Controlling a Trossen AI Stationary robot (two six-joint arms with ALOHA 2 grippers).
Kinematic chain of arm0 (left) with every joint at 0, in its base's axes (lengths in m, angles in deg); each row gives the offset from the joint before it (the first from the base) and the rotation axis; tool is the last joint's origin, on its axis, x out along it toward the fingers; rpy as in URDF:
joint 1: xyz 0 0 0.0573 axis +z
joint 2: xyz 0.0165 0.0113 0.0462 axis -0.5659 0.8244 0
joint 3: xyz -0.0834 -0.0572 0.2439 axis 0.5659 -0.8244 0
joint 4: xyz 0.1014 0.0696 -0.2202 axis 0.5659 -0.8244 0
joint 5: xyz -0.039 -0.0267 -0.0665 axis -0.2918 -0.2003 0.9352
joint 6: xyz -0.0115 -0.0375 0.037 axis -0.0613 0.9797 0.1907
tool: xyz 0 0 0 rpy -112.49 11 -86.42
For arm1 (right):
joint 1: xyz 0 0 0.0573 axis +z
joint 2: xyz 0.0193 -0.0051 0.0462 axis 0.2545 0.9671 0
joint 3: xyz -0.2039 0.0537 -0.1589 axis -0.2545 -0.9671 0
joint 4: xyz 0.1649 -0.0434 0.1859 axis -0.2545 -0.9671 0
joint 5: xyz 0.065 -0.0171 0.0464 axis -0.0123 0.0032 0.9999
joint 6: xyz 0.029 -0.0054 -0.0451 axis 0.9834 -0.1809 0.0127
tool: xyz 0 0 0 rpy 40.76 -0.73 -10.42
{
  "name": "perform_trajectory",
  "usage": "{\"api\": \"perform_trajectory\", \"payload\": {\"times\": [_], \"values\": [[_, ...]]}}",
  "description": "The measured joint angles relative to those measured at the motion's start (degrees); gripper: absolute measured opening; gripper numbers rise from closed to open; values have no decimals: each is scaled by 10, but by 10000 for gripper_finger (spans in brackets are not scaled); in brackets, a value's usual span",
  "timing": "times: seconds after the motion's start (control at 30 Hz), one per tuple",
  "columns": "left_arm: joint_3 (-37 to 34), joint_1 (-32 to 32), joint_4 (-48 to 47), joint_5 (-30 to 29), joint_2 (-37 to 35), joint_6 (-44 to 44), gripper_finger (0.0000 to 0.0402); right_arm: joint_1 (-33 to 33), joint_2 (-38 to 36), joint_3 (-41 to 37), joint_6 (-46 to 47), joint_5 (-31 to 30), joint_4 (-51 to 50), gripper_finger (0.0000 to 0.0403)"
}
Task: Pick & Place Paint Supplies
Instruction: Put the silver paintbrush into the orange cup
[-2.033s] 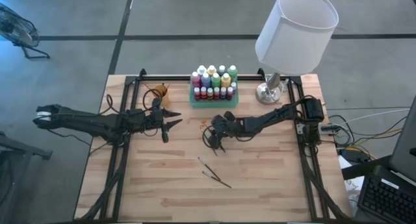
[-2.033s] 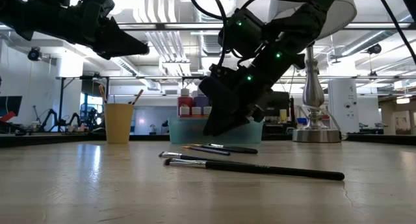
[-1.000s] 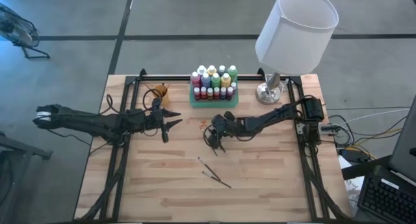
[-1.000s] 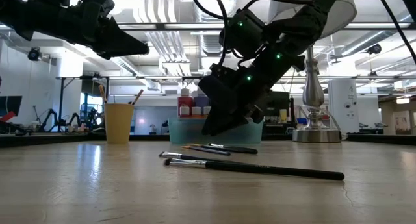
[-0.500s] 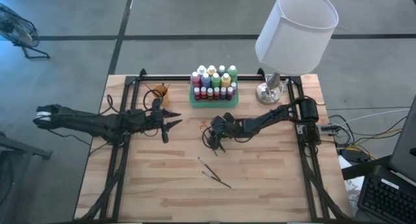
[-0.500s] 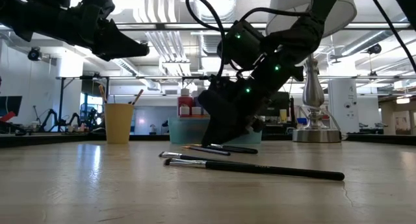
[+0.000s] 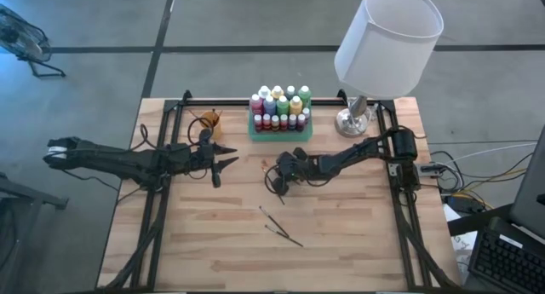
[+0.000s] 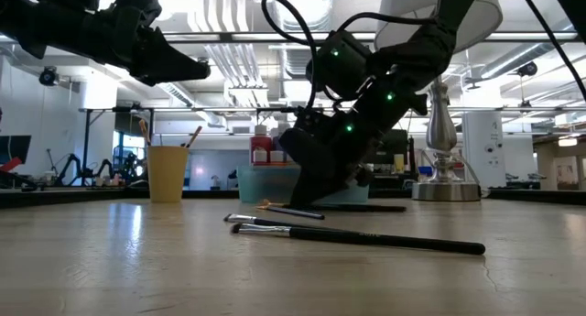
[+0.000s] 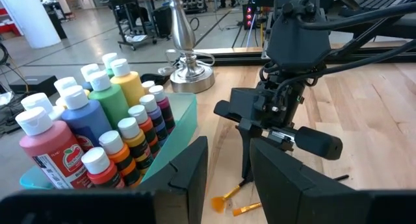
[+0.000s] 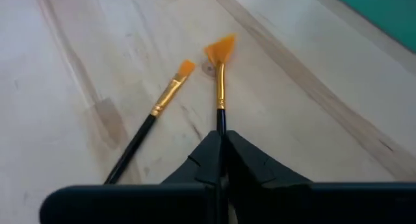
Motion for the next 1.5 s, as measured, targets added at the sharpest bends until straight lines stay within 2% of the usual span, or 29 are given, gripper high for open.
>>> {"api": "perform_trajectory", "payload": {"times": [0.07, 0.37, 0.67, 0.77, 0.97, 1.1, 1.23, 1.37, 1.5], "values": [[0, 0, 0, 0, 0, 0, 122, 0, 0, 0, 0, 3, 1, 14], [0, 0, 0, 0, 0, 0, 122, 1, 0, 8, 9, 36, 0, 9], [0, 0, 0, 0, 0, 0, 122, 1, 0, 12, 13, 40, -1, 9], [-1, 0, 0, 0, 0, 0, 122, 1, -11, 12, 6, 40, -16, 21], [-1, 0, 0, 0, 0, 0, 122, 1, -83, 23, -86, 48, -136, 74], [-1, 0, 0, 0, 0, 0, 122, 1, -127, 33, -108, 56, -203, 108], [-1, 0, -4, 0, 0, 0, 122, 1, -149, 33, -203, 80, -245, 133], [-1, 0, -7, 0, 0, 0, 122, -1, -151, 28, -313, 107, -287, 141], [-1, 0, -8, 0, 0, 0, 122, -1, -142, 25, -384, 119, -295, 130]]}}
